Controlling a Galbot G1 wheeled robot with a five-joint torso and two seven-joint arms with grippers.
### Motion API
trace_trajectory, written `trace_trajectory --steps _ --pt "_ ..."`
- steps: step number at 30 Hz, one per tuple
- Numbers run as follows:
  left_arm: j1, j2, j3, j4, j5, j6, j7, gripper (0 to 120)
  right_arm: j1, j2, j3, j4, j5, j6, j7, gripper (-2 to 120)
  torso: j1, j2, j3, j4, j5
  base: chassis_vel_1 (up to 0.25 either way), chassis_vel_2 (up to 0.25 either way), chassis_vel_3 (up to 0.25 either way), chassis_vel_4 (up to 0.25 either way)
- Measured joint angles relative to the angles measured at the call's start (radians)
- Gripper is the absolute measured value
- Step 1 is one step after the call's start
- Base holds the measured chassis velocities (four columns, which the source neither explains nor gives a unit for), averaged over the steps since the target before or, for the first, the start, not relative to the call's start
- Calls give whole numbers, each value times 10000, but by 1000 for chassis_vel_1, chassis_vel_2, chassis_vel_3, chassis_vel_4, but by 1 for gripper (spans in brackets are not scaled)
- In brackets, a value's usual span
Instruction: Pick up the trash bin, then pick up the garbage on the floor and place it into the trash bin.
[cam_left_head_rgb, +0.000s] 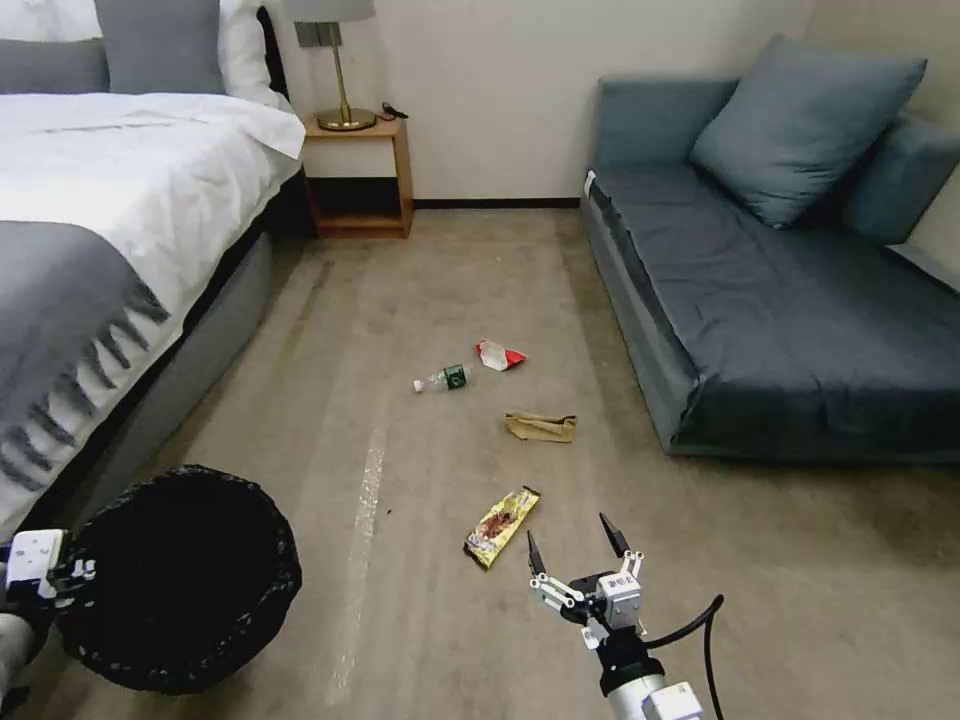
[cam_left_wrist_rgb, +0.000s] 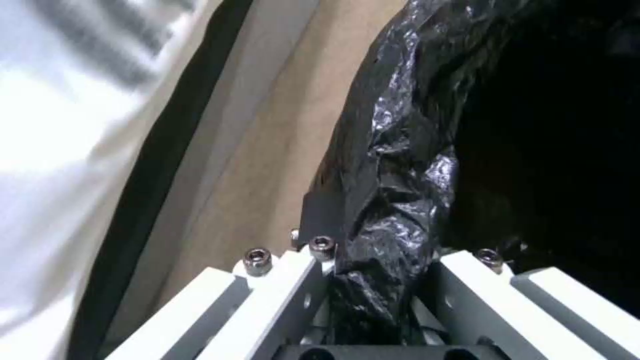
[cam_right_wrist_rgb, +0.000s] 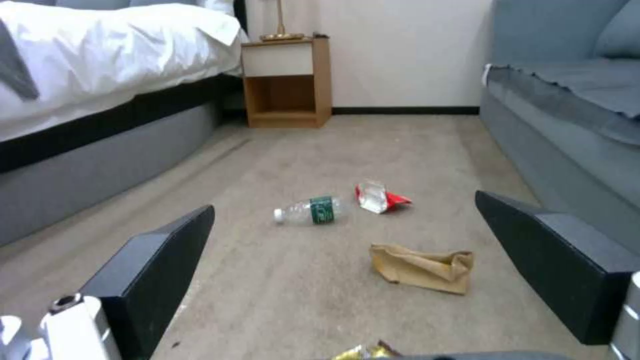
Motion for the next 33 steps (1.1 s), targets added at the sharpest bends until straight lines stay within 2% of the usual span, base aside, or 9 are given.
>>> trace_trajectory --steps 9,16,20,23,24,28,30,33 --pt "-56 31 65 128 -22 0 35 3 215 -225 -134 -97 -3 -637 13 100 -1 0 0 0 0 -159 166 168 -179" --pt "-121 30 199 302 -23 -14 44 3 636 -890 -444 -154 251 -1994 -10 100 0 1 1 0 0 -86 102 91 -88" --pt "-131 44 249 365 -23 -19 48 3 1205 -1389 -520 -561 465 -2289 -429 100 0 1 0 -1 0 -16 11 13 -12" --pt "-128 87 306 385 -20 -22 53 3 2147 -2184 -433 -1505 59 -2077 -1719 100 0 1 1 1 1 0 0 0 0" --pt "-128 87 306 385 -20 -22 53 3 2147 -2184 -433 -1505 59 -2077 -1719 100 0 1 1 1 1 0 0 0 0" --pt "-102 13 435 384 24 -24 66 3 3444 -3106 -692 -3183 -1218 -1071 -3188 100 0 1 1 0 3 0 0 0 0" --pt "-94 -27 467 383 36 -25 67 3 3752 -3233 -810 -3599 -1576 -773 -3395 100 0 0 1 1 2 0 0 0 0" --pt "-32 -155 524 329 65 -25 68 3 4735 -3391 -1135 -4727 -3157 278 -3724 100 0 1 1 0 1 0 0 0 0"
